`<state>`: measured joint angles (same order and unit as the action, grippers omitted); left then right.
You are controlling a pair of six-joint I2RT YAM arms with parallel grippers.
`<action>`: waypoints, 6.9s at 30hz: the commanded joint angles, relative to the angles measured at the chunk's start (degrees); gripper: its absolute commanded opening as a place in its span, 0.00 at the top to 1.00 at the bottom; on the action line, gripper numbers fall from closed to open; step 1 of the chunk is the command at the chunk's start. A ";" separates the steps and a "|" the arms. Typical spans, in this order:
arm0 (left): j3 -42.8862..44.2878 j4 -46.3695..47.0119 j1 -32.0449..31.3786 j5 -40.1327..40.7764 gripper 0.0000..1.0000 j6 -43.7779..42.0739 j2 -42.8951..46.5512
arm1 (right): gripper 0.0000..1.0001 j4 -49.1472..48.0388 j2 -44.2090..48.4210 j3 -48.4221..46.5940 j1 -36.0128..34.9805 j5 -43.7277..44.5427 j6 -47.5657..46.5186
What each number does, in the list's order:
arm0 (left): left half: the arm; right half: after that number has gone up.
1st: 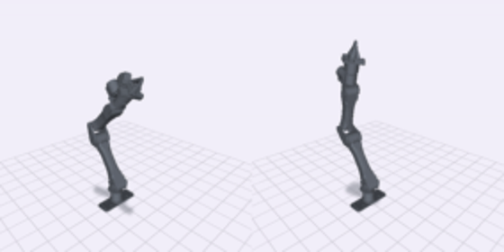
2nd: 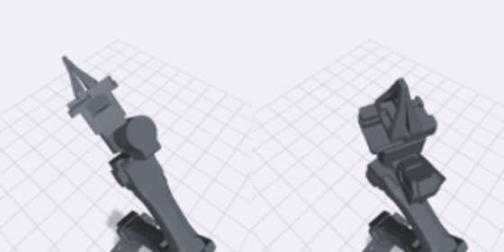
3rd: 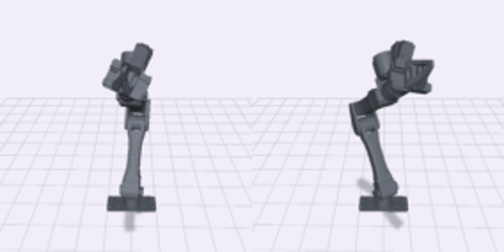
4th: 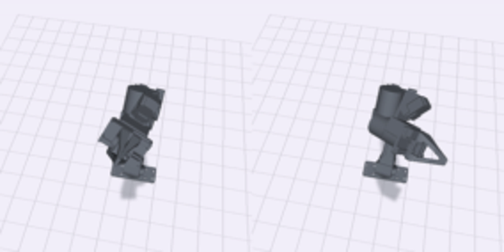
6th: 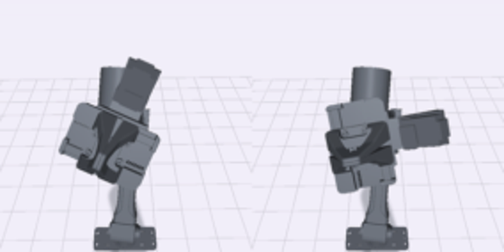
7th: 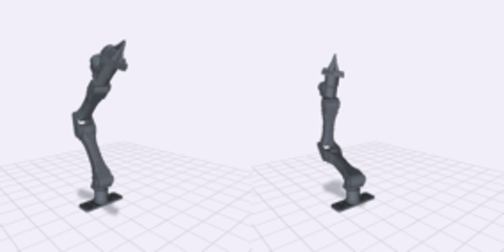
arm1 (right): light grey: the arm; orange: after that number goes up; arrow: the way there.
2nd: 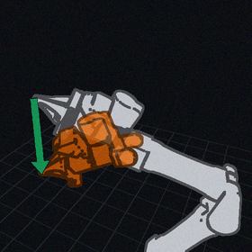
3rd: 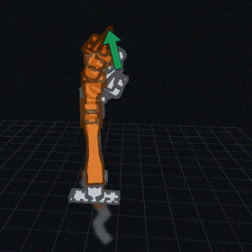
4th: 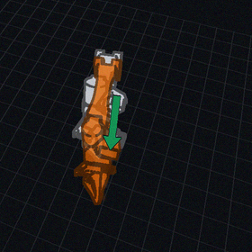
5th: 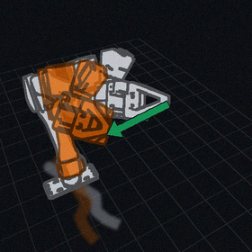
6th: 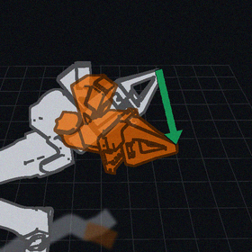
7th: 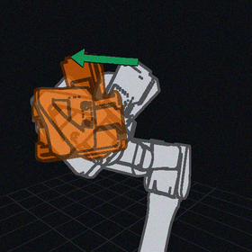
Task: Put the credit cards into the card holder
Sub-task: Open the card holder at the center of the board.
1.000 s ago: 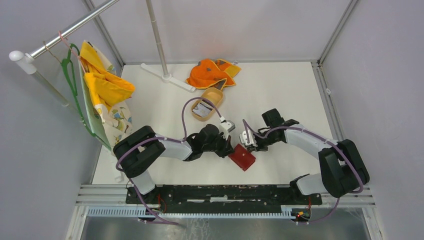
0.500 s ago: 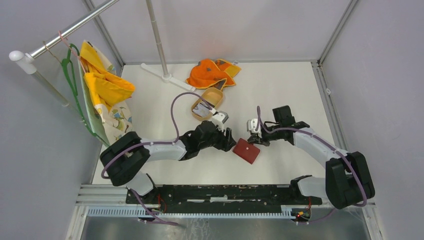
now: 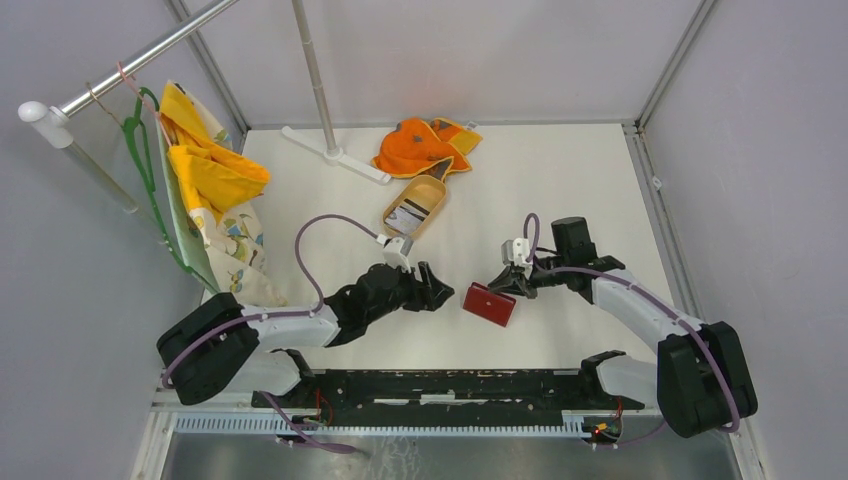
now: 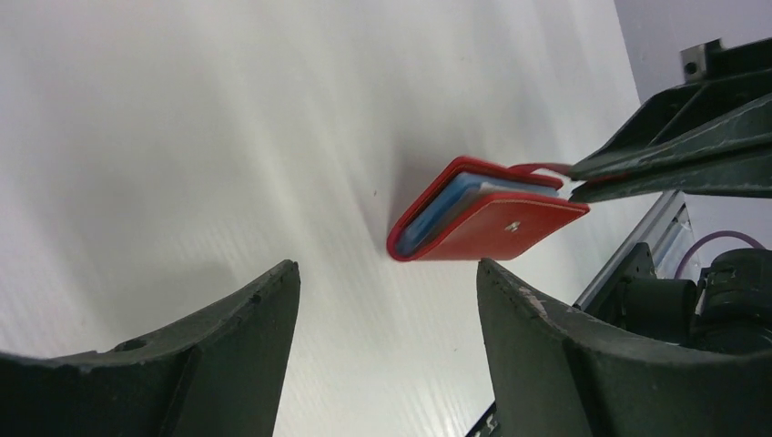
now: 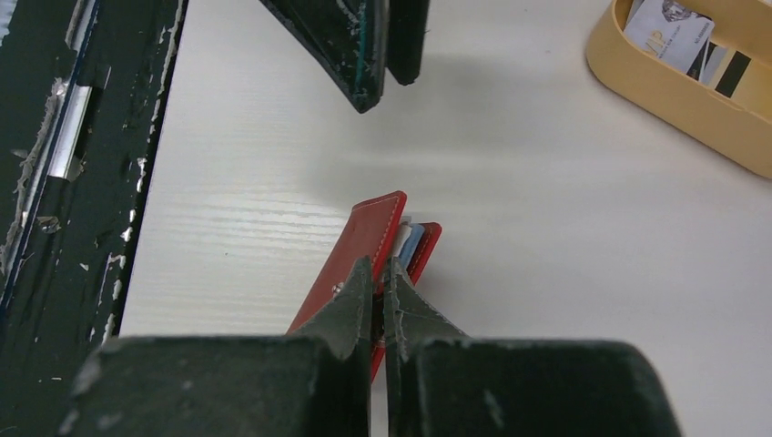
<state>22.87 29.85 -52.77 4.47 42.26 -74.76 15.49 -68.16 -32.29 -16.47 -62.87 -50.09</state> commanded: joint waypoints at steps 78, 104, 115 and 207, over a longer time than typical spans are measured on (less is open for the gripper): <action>13.94 -13.87 -9.23 16.25 0.73 -2.53 -9.97 | 0.92 -13.75 -0.66 1.01 0.40 25.60 14.14; 4.58 2.39 -9.38 12.14 0.23 5.43 -3.89 | 1.00 -19.56 8.03 4.09 0.78 3.99 18.74; 10.07 -0.01 -9.45 8.65 0.47 -5.93 -9.49 | 1.00 -22.65 7.69 4.70 1.36 12.55 21.96; 11.34 9.01 -6.29 -5.93 0.68 5.84 -16.98 | 0.82 4.96 -16.48 -8.05 6.46 27.28 5.85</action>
<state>31.88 35.38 -58.87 -3.01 46.06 -89.43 20.86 -84.20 -38.89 -9.76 -36.84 -44.82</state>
